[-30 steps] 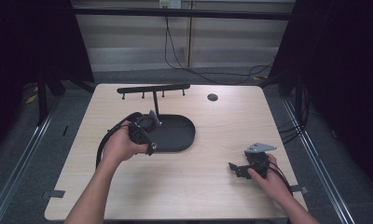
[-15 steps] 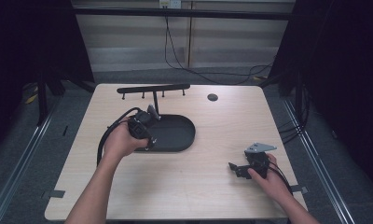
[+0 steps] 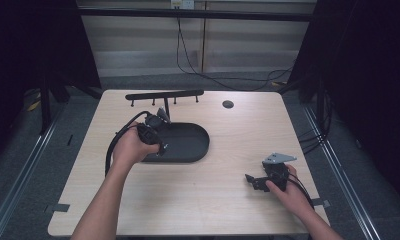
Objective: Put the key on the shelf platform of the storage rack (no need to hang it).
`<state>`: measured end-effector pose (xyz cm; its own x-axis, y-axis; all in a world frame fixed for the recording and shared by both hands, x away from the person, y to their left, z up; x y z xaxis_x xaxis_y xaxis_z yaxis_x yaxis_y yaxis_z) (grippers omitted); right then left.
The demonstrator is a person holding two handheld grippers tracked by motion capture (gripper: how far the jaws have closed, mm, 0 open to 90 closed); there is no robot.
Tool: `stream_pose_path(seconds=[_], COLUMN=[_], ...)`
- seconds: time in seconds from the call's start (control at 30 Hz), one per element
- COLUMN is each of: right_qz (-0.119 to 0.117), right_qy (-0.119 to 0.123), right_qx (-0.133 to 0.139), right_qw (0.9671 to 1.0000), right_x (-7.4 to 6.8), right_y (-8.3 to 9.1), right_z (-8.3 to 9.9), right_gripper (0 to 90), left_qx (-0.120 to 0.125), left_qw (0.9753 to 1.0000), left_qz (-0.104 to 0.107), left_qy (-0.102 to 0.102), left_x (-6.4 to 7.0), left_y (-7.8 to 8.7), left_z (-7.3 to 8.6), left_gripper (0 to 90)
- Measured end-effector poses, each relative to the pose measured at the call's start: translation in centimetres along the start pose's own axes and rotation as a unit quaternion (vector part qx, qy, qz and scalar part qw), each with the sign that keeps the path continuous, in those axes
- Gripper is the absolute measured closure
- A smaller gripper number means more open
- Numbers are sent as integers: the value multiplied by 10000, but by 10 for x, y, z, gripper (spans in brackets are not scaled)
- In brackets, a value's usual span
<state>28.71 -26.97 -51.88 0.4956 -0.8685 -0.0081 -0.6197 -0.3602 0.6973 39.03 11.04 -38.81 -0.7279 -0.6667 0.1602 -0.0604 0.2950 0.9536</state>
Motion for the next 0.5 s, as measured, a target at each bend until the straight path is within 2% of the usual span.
stream_pose_path(seconds=[0.4,0.5], right_qz=[0,0], right_qy=[-2,-4], right_qx=[0,1], right_qw=[10000,10000], right_x=[0,0], right_y=[0,0], right_z=[0,0], right_gripper=[131,131], left_qx=[114,78], left_qw=[9997,9996], left_qz=[-91,-126], left_qy=[204,232], left_x=[-10,-12], left_y=[-7,-9], left_z=[-3,-3], left_gripper=[818,817])
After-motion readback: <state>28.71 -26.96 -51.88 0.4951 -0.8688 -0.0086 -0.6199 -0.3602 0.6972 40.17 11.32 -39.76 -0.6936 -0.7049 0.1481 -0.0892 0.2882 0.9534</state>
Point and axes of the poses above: each handheld gripper's, and its own axes: y roughly backward along the jaws, z roughly out of its underside, x roughly to its right, the point moved 1 cm from there along -y, roughly forward along the jaws, and after that the axes turned 1 degree about z, right-handed, at the moved point
